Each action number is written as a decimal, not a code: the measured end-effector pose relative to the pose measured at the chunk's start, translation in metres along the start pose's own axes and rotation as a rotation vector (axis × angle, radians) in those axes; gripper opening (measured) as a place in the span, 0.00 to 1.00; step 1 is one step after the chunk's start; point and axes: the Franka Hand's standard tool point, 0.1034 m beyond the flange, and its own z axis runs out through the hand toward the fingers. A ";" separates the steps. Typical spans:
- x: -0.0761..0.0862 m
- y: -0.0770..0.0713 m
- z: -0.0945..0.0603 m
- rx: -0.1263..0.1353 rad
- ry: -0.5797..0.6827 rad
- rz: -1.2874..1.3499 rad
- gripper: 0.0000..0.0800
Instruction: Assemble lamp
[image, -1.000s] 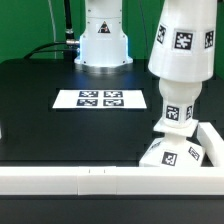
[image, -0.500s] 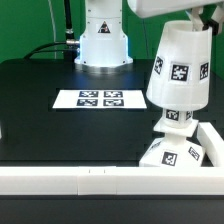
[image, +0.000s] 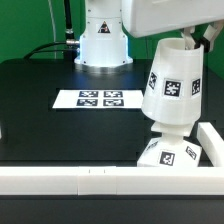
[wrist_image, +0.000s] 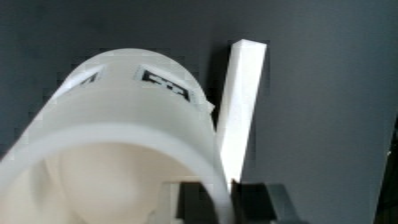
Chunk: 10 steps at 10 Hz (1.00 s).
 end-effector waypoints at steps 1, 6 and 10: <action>-0.001 0.002 0.002 0.000 -0.003 -0.002 0.06; -0.003 0.002 0.003 0.000 -0.006 -0.004 0.32; -0.009 0.002 -0.013 -0.043 -0.049 -0.026 0.85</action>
Offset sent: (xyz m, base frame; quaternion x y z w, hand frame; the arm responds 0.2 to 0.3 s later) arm -0.0064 -0.0089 0.0017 -0.0278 -0.0227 -0.0146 0.9992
